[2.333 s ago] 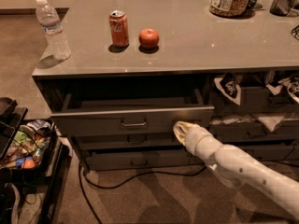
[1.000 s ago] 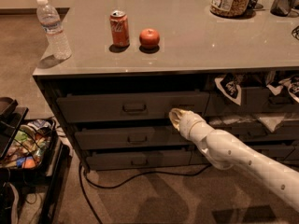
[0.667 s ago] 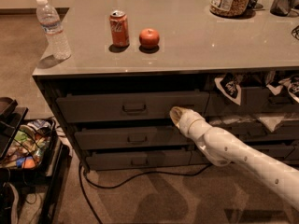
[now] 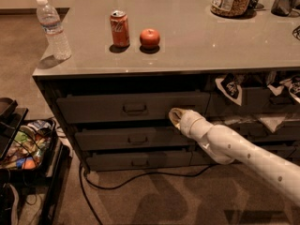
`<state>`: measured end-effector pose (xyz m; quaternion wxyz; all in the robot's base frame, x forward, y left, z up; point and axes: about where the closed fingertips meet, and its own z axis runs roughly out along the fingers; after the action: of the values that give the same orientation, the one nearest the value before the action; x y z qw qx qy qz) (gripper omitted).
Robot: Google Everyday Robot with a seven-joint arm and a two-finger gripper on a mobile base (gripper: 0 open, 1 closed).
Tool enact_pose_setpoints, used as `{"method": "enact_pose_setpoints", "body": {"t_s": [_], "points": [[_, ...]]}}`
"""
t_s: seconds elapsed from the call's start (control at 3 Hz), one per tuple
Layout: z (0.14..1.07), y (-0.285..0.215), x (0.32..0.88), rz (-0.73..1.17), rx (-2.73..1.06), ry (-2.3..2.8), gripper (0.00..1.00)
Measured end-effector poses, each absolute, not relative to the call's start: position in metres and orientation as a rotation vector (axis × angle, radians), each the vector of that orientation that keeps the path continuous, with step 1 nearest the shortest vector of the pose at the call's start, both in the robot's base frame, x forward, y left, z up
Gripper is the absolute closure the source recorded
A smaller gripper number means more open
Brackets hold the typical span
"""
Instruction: Close top drawer
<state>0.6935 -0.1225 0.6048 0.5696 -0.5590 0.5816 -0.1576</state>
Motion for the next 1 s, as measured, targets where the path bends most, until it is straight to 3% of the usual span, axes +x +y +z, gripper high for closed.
{"method": "enact_pose_setpoints", "body": {"t_s": [0.33,1.0], "points": [[0.611,-0.122,0.667,-0.238,-1.423,1.381,1.0],[0.643,-0.129,0.558,-0.087,-1.541,1.267,1.0]]}}
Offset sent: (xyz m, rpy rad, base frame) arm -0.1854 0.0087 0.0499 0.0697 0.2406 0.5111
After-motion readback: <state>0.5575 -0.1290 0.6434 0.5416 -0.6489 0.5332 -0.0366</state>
